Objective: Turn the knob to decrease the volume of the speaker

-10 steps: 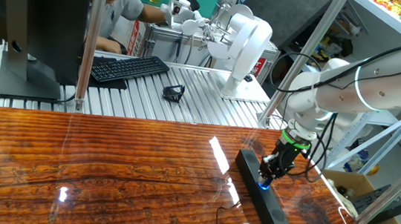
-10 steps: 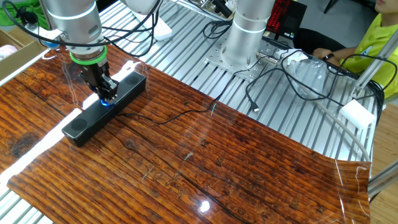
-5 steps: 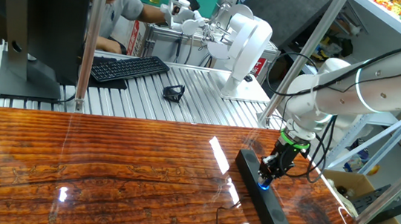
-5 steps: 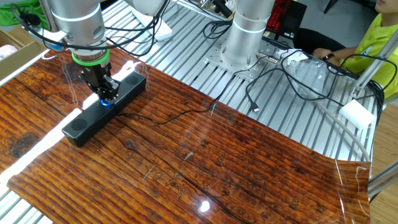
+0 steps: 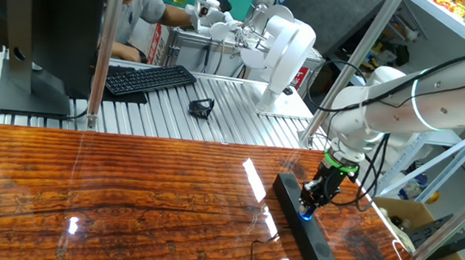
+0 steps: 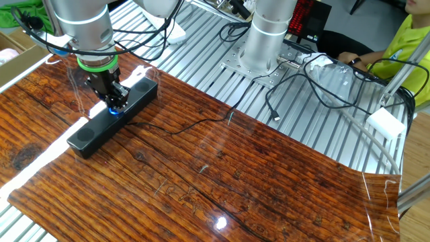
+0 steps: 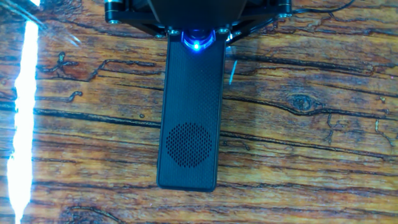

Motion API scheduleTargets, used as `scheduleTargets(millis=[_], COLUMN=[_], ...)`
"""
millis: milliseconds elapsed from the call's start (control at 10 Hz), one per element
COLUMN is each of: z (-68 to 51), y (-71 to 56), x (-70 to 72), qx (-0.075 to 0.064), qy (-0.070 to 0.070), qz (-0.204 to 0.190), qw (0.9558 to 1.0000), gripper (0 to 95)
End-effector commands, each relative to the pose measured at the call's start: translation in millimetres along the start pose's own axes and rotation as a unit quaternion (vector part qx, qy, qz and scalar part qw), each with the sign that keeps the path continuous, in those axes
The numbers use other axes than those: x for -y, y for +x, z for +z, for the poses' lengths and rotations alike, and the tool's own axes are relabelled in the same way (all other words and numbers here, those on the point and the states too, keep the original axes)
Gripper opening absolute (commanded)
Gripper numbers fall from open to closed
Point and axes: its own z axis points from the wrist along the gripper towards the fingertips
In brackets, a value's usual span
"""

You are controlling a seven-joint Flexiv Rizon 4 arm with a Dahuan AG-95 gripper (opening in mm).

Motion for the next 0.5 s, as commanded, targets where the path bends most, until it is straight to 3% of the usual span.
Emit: scheduleTargets(millis=[100,500], z=[0.9,0.9], y=[0.0,0.0], x=[0.1,0.1], qx=[0.0,-0.001], qy=[-0.001,0.0], qz=[-0.008,-0.021], qw=[1.0,0.9998], gripper=[0.0,0.0])
